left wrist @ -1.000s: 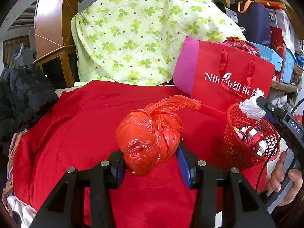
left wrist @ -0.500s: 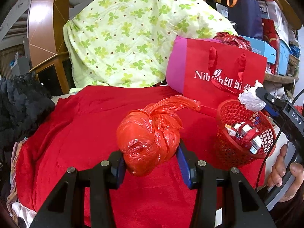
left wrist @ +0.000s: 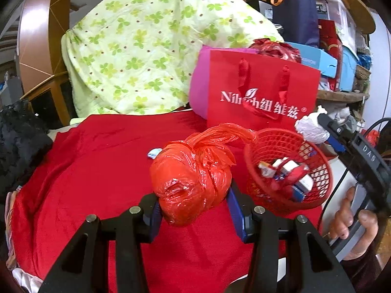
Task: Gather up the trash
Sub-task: 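Lift both bags and carry them toward the red basket, then lower the red bag and white bag into the basket and release them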
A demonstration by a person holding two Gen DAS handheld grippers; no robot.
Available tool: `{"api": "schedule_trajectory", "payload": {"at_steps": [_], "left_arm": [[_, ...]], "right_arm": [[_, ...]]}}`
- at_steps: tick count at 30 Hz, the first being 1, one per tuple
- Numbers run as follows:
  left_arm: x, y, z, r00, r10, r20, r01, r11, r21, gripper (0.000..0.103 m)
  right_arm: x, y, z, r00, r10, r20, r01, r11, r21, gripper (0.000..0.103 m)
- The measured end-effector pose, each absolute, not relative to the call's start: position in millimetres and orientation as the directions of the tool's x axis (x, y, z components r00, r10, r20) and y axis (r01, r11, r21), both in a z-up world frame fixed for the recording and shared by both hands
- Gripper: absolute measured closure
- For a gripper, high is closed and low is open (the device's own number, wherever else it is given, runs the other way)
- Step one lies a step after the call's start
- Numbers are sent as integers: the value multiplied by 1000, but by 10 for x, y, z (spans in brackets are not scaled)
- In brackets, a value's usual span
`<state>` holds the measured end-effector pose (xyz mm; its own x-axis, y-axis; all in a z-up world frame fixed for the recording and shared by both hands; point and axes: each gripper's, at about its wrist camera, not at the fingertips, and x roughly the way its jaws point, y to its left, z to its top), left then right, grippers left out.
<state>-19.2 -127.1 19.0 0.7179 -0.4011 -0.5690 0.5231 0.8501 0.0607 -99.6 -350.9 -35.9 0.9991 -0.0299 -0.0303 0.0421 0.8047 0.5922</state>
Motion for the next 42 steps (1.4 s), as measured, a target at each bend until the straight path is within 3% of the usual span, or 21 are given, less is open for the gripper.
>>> {"api": "schedule_trajectory", "payload": {"at_steps": [24,42], "left_arm": [[-487,-2306,170,684,-491,-539,666,722,186,53],[-517,-2633,8,652,-507,-564,704,681,202,53]], "right_arm": [[-1489,-4143,-544,990,-142,-25,120,718,685,53],[-1558,-4167,-571,989,-142,-29,123,710,694,53]]}}
